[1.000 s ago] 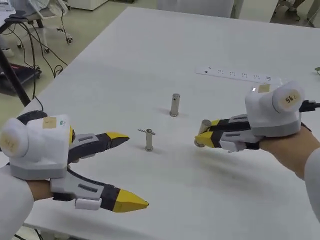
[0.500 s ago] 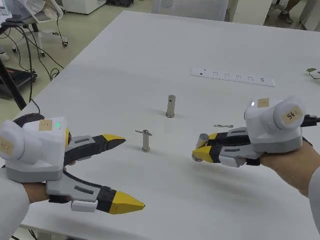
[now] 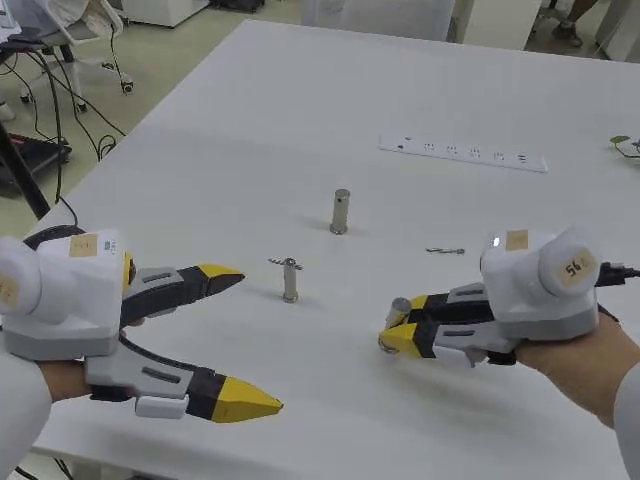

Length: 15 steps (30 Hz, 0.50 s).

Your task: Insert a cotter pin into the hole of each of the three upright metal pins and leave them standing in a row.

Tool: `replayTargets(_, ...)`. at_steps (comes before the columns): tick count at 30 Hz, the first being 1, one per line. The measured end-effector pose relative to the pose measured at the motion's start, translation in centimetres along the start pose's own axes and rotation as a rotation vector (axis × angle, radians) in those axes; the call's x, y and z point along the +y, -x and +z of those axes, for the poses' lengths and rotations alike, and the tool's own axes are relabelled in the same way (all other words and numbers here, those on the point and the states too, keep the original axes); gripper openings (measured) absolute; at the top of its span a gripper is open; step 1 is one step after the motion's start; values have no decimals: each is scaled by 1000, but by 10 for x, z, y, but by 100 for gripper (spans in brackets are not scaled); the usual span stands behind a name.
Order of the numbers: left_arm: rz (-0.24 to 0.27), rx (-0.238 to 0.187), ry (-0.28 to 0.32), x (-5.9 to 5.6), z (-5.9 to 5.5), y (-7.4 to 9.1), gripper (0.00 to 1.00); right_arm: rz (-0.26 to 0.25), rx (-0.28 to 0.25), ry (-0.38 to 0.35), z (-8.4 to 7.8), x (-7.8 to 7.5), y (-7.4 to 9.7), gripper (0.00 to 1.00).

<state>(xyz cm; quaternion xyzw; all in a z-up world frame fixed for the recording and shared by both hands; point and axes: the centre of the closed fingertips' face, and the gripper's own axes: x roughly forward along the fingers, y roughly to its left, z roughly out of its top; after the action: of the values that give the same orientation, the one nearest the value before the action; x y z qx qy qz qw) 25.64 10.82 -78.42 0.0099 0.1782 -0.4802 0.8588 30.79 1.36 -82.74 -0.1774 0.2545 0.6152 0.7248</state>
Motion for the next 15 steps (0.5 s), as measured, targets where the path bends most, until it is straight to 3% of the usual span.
replayTargets(15,4,5,1,0,-2,2,96,22,2,54,-10,-1,-7,13)
